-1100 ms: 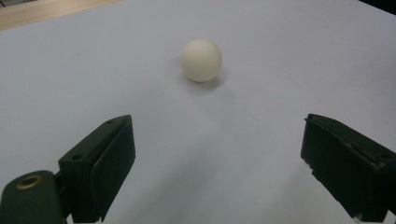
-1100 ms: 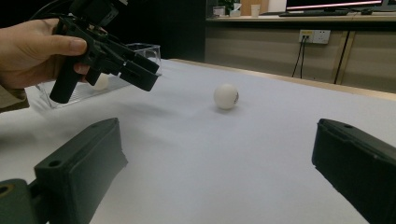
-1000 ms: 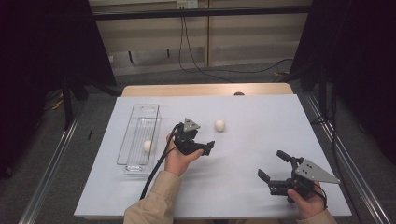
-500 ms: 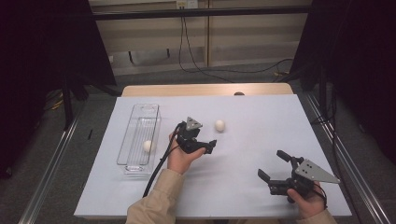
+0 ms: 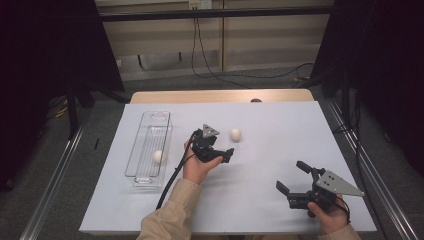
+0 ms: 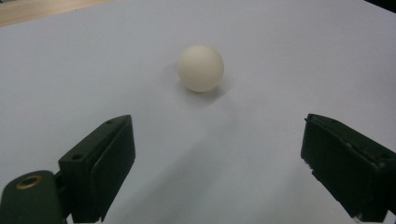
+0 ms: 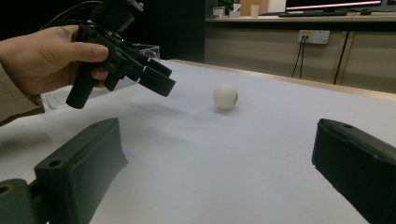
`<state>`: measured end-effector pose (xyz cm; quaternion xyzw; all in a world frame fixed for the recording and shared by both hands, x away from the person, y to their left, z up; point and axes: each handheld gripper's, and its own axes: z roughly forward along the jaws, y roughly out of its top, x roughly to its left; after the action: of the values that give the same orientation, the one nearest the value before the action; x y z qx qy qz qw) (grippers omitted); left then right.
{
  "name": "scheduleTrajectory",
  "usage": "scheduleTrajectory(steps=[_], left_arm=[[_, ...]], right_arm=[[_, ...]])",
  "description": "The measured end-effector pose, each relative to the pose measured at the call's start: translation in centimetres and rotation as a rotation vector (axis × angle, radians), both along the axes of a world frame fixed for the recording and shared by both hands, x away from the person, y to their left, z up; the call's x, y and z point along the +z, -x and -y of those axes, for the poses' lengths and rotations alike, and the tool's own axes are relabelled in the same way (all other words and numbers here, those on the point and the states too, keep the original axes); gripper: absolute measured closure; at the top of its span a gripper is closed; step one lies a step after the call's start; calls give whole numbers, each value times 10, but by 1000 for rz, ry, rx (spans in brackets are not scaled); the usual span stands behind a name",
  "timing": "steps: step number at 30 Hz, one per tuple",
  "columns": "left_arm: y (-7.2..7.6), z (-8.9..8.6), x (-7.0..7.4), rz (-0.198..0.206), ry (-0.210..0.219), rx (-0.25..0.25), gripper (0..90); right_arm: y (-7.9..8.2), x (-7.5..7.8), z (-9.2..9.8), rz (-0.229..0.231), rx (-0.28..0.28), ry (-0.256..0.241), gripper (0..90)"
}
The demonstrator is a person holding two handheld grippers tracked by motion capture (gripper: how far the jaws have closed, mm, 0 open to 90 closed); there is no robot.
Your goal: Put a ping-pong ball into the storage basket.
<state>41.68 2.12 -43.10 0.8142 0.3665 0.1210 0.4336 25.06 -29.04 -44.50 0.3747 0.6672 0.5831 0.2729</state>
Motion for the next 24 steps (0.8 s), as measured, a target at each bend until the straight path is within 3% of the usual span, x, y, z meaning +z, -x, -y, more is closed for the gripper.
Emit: scheduleTrajectory(steps=[18,24], left_arm=[[-9,3,-7,-3,-15,9,100],[-10,7,-8,-8,0,11,99]], right_arm=[[0,0,0,1,4,2,14],[0,0,0,2,3,2,15]])
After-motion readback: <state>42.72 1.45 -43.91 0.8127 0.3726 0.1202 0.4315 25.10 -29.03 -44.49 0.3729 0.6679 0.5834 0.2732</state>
